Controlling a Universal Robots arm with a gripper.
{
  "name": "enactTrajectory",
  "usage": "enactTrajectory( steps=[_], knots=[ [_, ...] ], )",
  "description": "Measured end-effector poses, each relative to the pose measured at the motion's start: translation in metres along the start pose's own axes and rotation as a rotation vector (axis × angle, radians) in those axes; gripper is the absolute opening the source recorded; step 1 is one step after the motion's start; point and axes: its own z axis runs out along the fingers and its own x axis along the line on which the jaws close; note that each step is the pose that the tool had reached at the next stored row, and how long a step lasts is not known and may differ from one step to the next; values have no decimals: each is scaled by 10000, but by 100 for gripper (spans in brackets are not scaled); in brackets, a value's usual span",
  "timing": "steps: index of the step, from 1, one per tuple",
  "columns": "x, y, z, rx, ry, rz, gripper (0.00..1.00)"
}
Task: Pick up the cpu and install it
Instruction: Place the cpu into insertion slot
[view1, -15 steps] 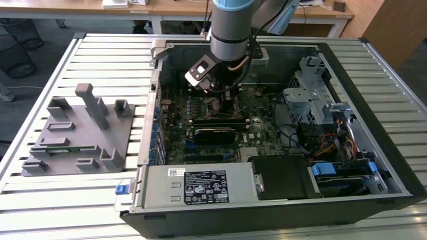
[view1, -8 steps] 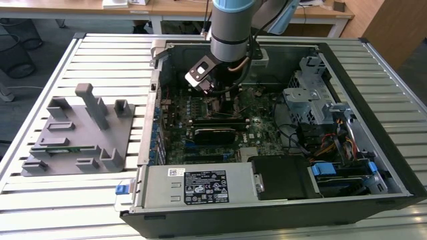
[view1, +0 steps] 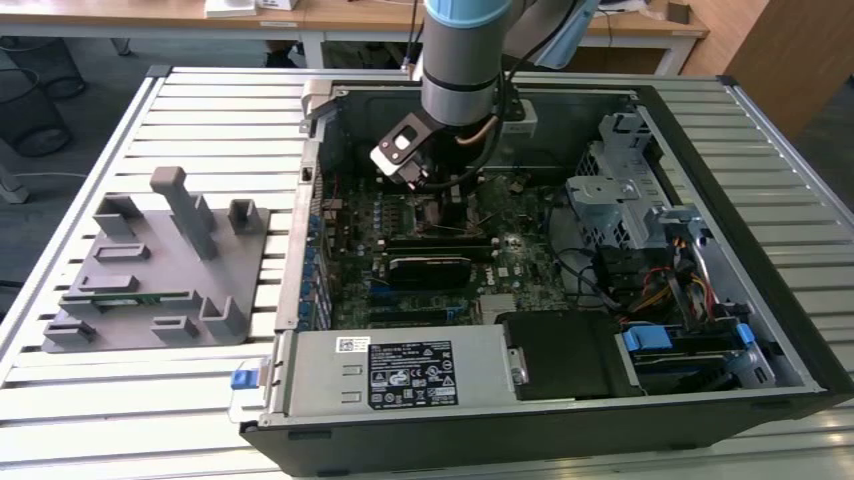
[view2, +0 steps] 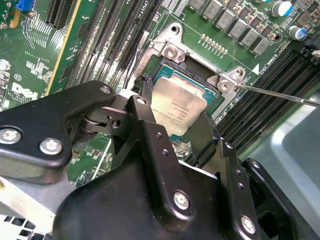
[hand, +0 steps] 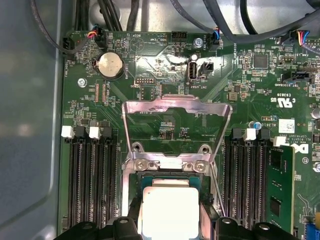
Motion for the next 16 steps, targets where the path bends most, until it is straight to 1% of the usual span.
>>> enactTrajectory(
  steps=[10, 11, 16],
  knots=[
    [0, 0, 3, 0, 1, 0, 55],
    [0, 0, 3, 0, 0, 0, 61],
    [6, 1, 5, -2, 3, -1, 61]
  ],
)
